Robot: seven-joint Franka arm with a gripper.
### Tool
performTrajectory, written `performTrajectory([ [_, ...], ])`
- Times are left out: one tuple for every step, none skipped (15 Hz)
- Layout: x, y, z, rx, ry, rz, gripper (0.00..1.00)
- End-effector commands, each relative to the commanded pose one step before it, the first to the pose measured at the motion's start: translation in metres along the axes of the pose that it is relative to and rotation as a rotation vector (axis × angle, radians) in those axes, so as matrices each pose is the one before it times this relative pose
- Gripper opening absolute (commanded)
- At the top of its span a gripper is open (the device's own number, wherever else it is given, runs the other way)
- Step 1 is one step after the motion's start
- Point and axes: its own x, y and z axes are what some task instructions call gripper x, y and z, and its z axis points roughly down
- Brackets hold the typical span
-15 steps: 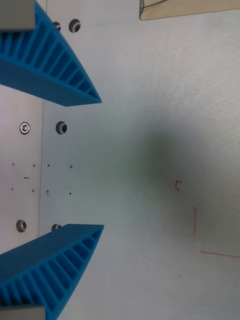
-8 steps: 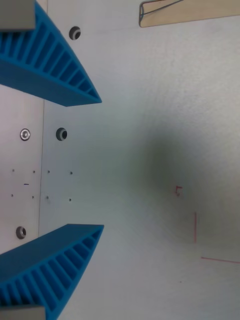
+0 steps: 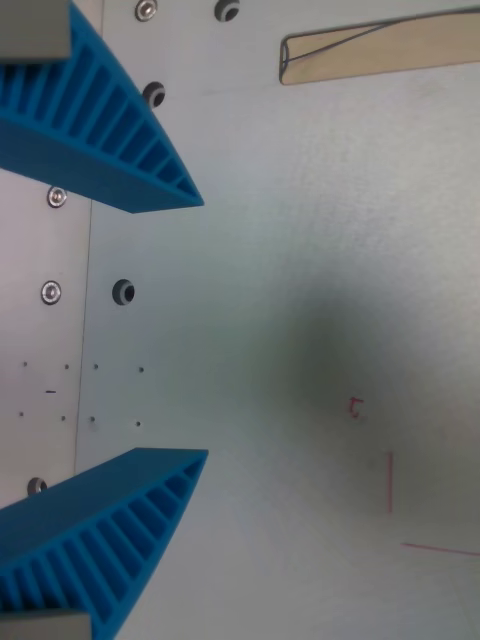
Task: Rotate around base positive x
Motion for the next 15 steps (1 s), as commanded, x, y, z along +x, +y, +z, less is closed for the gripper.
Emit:
performTrajectory([
  [-0.00032,0.00484,-0.00168,0.17794,0.0180,-0.0163,1.00],
  [0.00000,0.00000,0.00000,0.01164,0.0008,-0.0001,1.00],
  [0.00000,0.00000,0.00000,0.01164,0.0008,-0.0001,1.00],
  [0.00000,0.00000,0.00000,0.01164,0.0008,-0.0001,1.00],
  [0.00000,0.00000,0.00000,0.01164,0.0008,-0.0001,1.00],
  [0.00000,0.00000,0.00000,0.01164,0.0008,-0.0001,1.00],
  [0.00000,0.00000,0.00000,0.01164,0.0008,-0.0001,1.00],
  [0.00000,0.00000,0.00000,0.01164,0.0008,-0.0001,1.00],
  [0.00000,0.00000,0.00000,0.01164,0.0008,-0.0001,1.00],
  [0.00000,0.00000,0.00000,0.01164,0.0008,-0.0001,1.00],
  [0.00000,0.00000,0.00000,0.01164,0.0008,-0.0001,1.00],
  [0.00000,0.00000,0.00000,0.01164,0.0008,-0.0001,1.00],
  [0.00000,0.00000,0.00000,0.01164,0.0008,-0.0001,1.00],
  [0.00000,0.00000,0.00000,0.01164,0.0008,-0.0001,1.00],
  [0.00000,0.00000,0.00000,0.01164,0.0008,-0.0001,1.00],
])
